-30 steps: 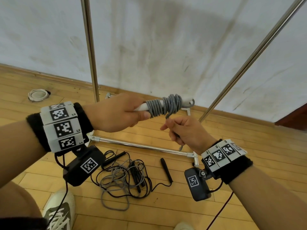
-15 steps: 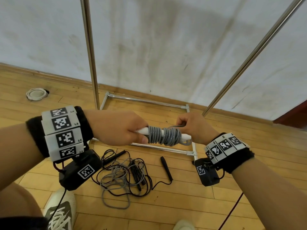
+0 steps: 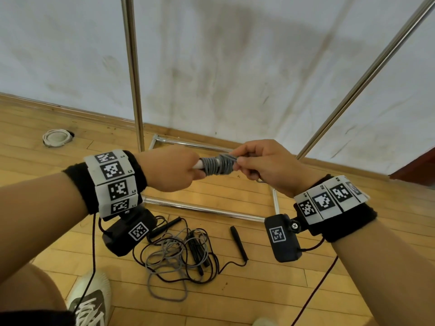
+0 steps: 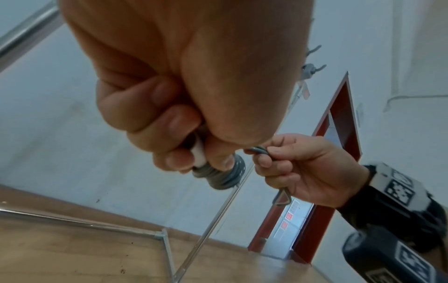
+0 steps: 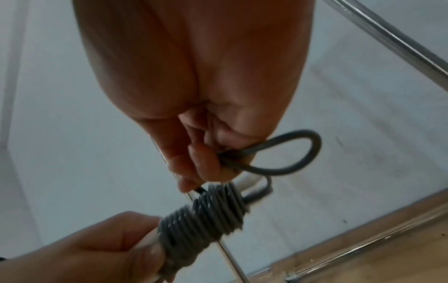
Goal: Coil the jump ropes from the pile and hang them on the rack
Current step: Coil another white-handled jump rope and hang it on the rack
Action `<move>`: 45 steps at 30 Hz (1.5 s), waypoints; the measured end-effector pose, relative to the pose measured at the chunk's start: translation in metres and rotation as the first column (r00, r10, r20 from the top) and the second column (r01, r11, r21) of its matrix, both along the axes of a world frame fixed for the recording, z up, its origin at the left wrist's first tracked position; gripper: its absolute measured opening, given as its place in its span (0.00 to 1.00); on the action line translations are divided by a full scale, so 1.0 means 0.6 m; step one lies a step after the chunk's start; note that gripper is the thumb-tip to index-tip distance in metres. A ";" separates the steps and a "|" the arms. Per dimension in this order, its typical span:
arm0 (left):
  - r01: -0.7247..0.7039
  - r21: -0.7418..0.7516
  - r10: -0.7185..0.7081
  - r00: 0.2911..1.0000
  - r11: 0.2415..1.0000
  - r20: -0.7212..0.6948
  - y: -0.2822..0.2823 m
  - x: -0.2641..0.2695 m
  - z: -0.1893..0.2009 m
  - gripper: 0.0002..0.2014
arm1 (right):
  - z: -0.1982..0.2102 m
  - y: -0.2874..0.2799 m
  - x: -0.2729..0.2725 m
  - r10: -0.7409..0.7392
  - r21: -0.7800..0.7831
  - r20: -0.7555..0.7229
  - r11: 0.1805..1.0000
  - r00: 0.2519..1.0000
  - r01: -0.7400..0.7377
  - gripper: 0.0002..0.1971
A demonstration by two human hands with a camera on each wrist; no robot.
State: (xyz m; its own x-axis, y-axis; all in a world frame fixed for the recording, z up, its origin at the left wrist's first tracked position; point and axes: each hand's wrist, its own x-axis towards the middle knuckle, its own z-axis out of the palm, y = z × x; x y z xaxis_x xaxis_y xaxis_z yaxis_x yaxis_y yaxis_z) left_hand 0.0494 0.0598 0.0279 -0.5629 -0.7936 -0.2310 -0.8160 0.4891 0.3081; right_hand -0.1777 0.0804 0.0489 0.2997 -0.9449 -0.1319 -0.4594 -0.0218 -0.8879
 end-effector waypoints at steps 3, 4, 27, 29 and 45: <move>-0.106 -0.067 0.091 0.977 0.992 -0.195 -0.014 0.001 0.010 0.13 | 0.004 0.001 0.010 -0.112 -0.043 0.180 0.992 0.977 0.122 0.06; -0.145 -0.067 0.123 0.959 0.987 -0.255 -0.017 0.000 0.014 0.12 | 0.005 0.002 0.013 -0.146 -0.041 0.238 0.986 0.960 0.161 0.05; 0.133 0.388 0.219 0.642 0.912 -0.735 0.007 0.005 0.040 0.19 | 0.018 0.008 -0.007 -0.190 -0.054 0.340 0.974 0.921 0.221 0.30; 0.176 0.410 0.219 0.629 0.895 -0.746 0.008 0.008 0.038 0.20 | 0.020 0.009 -0.007 -0.173 -0.031 0.383 0.979 0.907 0.200 0.36; -0.061 0.130 0.126 0.800 0.990 -0.587 0.014 0.000 0.036 0.32 | -0.001 0.031 0.016 -0.079 -0.154 0.303 0.979 0.950 0.131 0.20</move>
State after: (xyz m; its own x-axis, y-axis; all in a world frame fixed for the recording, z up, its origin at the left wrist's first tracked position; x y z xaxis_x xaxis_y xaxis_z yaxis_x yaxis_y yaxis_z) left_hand 0.0495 0.0683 0.0493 -0.5395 -0.8409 0.0430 -0.4984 0.3601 0.7886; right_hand -0.1684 0.0990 0.0485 0.1986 -0.9736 0.1127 -0.1866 -0.1504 -0.9708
